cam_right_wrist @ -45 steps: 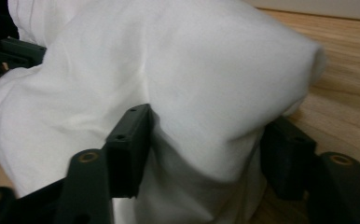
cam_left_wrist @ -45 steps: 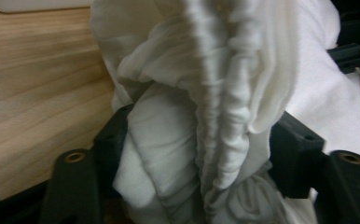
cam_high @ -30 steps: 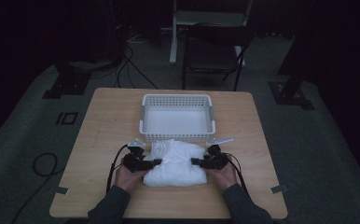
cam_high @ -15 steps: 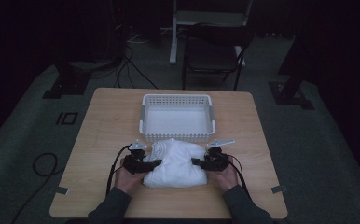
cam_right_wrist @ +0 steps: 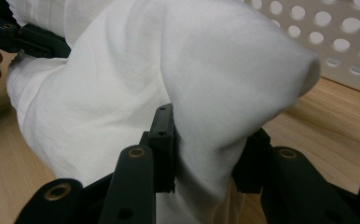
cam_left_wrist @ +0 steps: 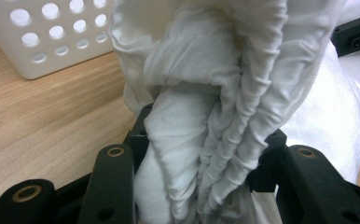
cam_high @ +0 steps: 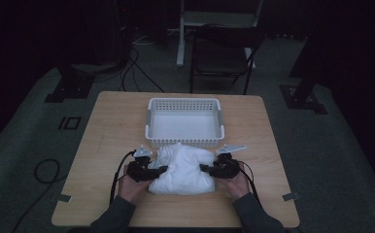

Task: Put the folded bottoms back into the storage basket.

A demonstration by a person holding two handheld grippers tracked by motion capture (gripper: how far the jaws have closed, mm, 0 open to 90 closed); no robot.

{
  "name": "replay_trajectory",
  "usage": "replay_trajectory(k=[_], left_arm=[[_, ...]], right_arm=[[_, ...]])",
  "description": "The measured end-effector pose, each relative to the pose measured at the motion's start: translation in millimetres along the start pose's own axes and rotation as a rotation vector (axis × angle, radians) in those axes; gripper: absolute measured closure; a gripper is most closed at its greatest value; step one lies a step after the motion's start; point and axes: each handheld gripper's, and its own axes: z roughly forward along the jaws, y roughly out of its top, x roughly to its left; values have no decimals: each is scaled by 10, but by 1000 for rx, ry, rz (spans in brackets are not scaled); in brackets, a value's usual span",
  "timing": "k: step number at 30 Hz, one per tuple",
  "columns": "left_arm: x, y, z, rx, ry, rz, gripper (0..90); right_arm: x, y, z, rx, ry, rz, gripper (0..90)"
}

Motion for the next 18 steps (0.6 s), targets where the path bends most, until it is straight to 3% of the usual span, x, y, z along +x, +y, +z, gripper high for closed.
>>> replay_trajectory(k=[18], left_arm=[[-65,37,-115,-13,28,34,550]], right_arm=[[82,37,-77,-19,-7,-23,663]])
